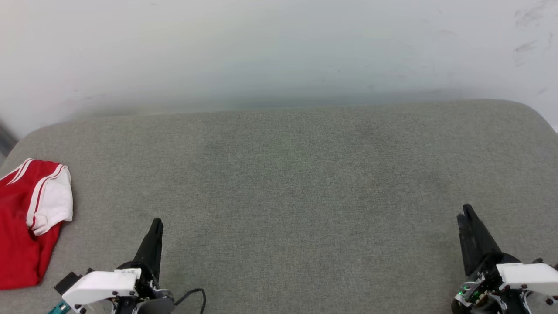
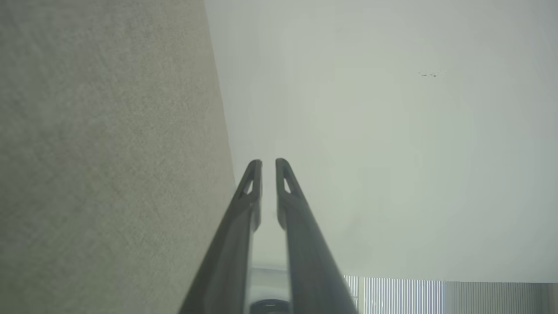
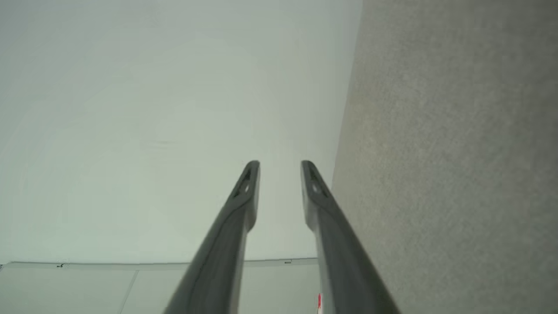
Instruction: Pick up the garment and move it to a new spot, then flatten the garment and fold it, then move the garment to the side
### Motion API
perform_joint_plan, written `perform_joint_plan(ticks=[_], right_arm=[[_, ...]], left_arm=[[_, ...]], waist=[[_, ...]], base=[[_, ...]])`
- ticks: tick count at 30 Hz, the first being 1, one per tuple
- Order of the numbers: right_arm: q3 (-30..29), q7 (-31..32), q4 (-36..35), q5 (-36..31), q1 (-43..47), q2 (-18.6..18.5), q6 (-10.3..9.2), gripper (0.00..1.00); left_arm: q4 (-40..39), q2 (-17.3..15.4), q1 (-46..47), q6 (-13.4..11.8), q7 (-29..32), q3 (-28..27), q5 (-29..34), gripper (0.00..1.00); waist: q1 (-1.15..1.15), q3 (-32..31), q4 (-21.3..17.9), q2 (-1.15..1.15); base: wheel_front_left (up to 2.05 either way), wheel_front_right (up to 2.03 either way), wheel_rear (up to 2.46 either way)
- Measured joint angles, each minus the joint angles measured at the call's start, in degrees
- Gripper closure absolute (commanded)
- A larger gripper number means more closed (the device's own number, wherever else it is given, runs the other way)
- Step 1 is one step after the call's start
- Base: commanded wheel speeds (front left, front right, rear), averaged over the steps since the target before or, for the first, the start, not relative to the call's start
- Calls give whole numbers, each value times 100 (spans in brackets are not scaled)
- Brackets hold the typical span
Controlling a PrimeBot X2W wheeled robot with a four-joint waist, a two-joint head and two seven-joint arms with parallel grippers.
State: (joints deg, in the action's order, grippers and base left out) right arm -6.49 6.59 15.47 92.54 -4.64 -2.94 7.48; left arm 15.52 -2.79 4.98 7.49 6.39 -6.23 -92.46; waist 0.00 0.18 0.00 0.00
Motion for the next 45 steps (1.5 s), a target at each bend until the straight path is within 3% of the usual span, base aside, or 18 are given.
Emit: perform_joint_plan(ticks=[8, 15, 29, 45], right_arm=[[10, -204, 38, -200, 123, 5, 0, 0], [-48, -391, -127, -733, 124, 9, 0, 0], [-20, -725, -730, -2451, 188, 10, 0, 0], [259, -1021, -1120, -4481, 380, 10, 0, 0]], left_arm=[[-88, 7, -117, -1, -202, 13, 198, 0], [-304, 7, -119, -89, -389, -68, 788, 0], [-865, 5, -226, -619, -717, 115, 2604, 0], [-1115, -4, -366, -980, -1020, 482, 4467, 0]], waist=[[0, 7, -4, 0], [0, 17, -5, 0], [0, 32, -9, 0], [0, 40, -5, 0]], base=[[0, 0, 0], [0, 0, 0], [0, 0, 0], [0, 0, 0]])
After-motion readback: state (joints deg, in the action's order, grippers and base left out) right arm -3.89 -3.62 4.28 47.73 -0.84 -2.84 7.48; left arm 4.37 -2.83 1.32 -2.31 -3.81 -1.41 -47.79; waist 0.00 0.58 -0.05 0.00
